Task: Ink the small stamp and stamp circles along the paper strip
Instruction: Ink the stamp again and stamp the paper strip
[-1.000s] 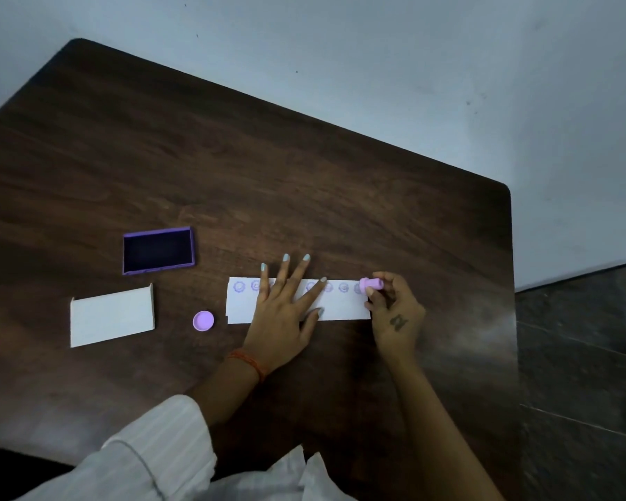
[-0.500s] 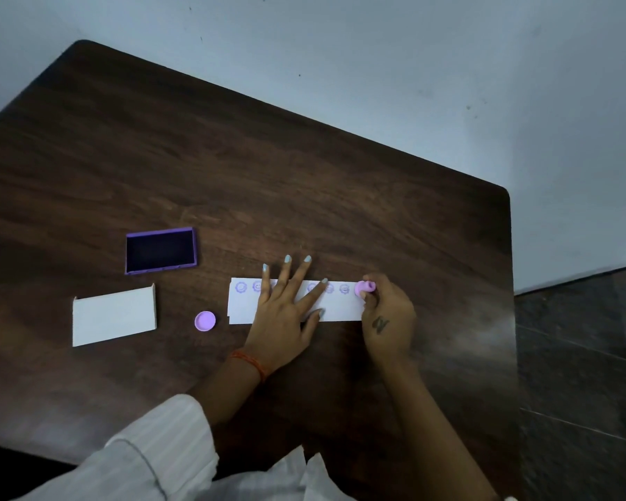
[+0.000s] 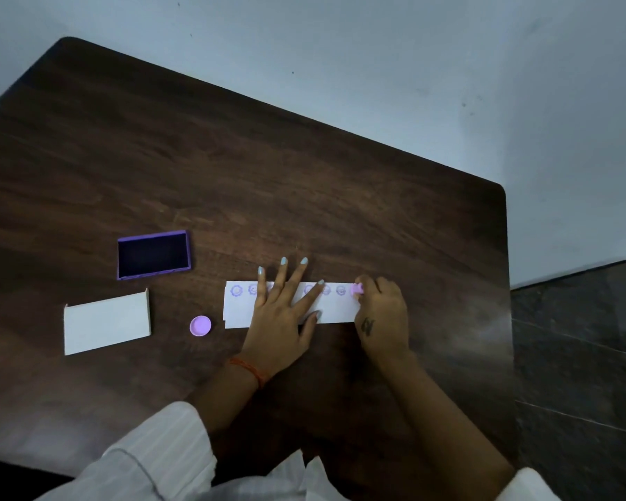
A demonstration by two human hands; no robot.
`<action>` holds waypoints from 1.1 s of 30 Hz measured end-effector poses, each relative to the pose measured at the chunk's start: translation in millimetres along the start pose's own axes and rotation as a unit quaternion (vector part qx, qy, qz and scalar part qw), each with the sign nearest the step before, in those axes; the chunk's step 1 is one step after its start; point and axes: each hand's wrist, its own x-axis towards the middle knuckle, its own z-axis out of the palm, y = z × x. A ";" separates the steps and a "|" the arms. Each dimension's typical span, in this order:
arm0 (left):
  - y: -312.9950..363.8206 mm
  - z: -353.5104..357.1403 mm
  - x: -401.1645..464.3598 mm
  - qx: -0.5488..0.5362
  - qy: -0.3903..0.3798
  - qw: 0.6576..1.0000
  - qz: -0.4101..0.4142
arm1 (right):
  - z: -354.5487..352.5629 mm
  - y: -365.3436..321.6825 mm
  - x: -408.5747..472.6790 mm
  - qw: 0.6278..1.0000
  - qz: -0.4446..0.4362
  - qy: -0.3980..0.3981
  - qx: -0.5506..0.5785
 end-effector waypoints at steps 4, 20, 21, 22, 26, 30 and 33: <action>-0.3 2.8 0.0 -0.010 0.011 1.000 -0.002 | -3.9 1.9 1.6 1.000 -0.024 -0.018 -0.010; -0.5 3.5 -1.9 0.011 0.006 1.000 0.004 | 3.4 10.0 5.5 0.998 -0.057 0.007 -0.014; -0.3 3.3 -2.0 0.011 0.002 1.000 0.001 | 2.9 11.9 6.9 0.998 -0.058 -0.001 -0.017; 0.4 1.7 -2.2 0.011 -0.004 1.000 0.001 | -0.4 12.8 6.8 0.999 -0.051 0.000 -0.002; 0.5 -0.7 0.7 0.005 -0.021 1.000 -0.002 | -14.0 17.8 1.0 0.941 0.080 0.148 0.292; -0.5 -5.2 -1.0 0.012 -0.021 1.000 0.007 | -26.4 23.2 -10.2 0.670 0.268 0.136 0.679; 0.2 -11.4 -2.7 0.002 -0.004 1.000 0.010 | -27.4 22.0 -28.4 0.508 0.317 0.081 0.797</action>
